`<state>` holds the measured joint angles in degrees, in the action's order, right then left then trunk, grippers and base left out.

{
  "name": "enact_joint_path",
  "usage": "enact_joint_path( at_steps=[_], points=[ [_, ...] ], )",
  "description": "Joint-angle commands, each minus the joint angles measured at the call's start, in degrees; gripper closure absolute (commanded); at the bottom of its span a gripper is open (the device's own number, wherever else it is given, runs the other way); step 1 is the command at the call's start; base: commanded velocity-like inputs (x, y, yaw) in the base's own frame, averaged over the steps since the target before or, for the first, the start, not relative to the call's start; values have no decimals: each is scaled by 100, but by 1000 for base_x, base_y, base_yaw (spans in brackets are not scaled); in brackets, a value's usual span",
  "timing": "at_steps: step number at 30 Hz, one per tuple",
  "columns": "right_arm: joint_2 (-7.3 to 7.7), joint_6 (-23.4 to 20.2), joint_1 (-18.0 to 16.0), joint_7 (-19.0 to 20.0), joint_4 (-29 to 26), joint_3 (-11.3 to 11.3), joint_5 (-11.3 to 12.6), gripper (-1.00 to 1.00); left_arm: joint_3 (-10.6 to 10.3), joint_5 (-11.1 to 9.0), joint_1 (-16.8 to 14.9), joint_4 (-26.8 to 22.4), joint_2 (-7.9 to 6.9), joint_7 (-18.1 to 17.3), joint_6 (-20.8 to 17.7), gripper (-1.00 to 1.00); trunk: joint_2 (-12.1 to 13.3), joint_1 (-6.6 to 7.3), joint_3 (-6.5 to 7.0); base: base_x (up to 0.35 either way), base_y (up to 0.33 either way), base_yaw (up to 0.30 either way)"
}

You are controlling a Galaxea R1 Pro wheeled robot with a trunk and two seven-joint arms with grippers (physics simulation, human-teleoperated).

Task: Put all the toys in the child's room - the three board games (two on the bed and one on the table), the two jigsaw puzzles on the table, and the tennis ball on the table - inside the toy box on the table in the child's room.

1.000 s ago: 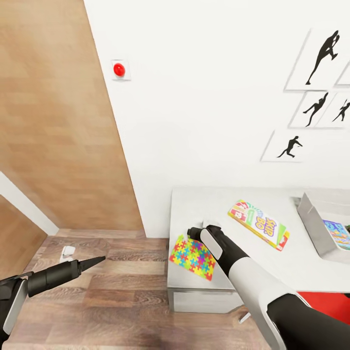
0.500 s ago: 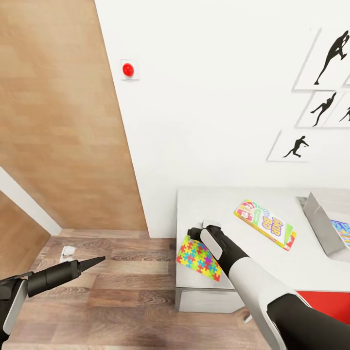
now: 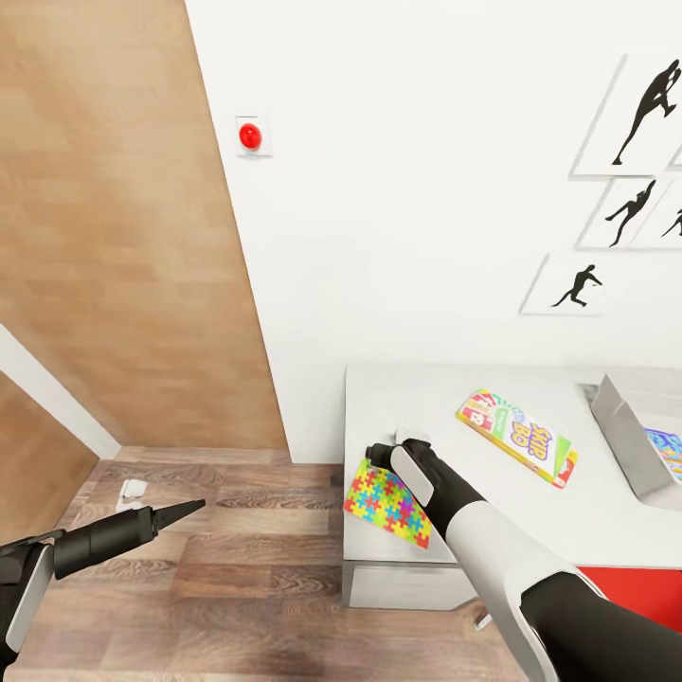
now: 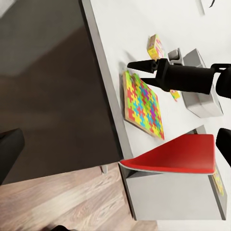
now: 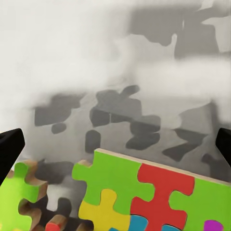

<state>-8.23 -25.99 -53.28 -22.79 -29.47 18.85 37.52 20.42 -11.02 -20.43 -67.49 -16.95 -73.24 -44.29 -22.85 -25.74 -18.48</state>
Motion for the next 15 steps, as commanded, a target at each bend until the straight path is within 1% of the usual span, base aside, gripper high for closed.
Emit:
enact_joint_path(
  at_steps=[1,11,15],
  points=[
    [5,6,1,-50,-7,31,159,-100,0,-14,-5,-1,-1,-12,-55,-100,-7,-5,-12,0,0,0],
    [5,6,2,-50,-6,31,159,-100,-2,-14,-5,0,-1,-10,-58,-100,-7,-5,-12,-34,32,0],
    [5,6,2,-50,-6,31,159,-100,-2,-14,-5,-1,-1,-12,-55,-100,-7,-5,-12,-95,62,0]
  ],
)
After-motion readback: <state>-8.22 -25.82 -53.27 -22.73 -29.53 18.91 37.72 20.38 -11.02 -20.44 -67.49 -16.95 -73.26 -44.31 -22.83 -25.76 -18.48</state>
